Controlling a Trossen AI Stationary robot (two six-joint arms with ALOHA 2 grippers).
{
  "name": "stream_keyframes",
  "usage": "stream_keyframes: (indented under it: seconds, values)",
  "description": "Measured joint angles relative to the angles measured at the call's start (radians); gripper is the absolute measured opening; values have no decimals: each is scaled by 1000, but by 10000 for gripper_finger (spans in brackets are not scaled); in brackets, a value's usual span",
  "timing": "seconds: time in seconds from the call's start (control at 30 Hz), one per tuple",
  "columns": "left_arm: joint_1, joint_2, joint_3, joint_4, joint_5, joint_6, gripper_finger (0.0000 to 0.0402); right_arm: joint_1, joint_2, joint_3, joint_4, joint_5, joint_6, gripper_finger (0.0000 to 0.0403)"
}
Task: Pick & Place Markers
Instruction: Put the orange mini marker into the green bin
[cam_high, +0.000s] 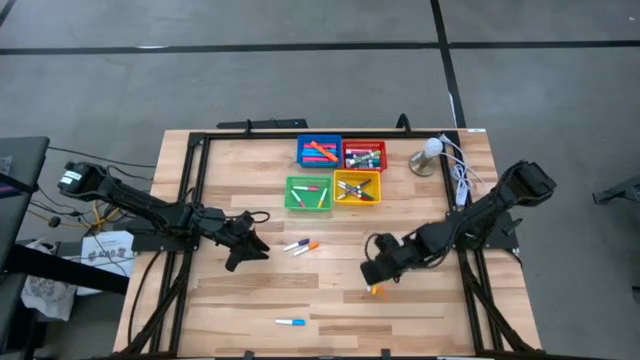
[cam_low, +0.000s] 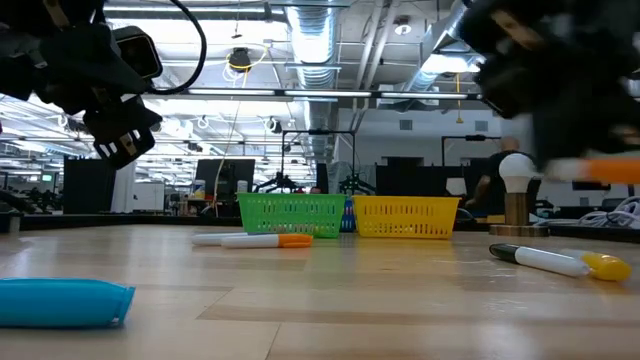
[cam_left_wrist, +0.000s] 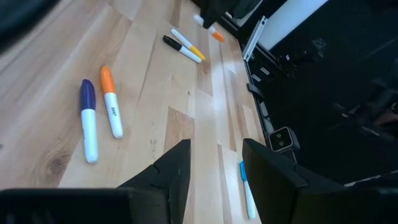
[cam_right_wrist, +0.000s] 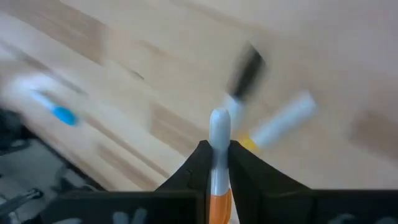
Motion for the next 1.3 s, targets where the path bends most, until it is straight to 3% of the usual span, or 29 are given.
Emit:
stream_keyframes:
  seconds: [0.27, 0.4, 0.63, 0.83, 0.97, 1.13, 1.3]
  values:
    - [21, 0, 0, 0, -27, -35, 145, -226, -51, 2, 191, 57, -423, 15]
    - [21, 0, 0, 0, -143, -76, 145, -387, -27, 19, 290, -55, -657, 24]
    - [21, 0, 0, 73, -362, -89, 145, -581, 131, 184, 296, -174, -1029, 17]
    - [21, 8, 0, 164, -510, -83, 145, -633, 242, 370, 283, -305, -1251, 25]
    - [27, 27, 2, 242, -576, -103, 145, -633, 255, 464, 275, -323, -1349, 24]
    - [81, 54, 0, 326, -591, -103, 145, -647, 244, 531, 282, -313, -1420, 19]
    - [163, 104, 4, 573, -523, -105, 145, -665, 243, 560, 297, -304, -1420, 31]
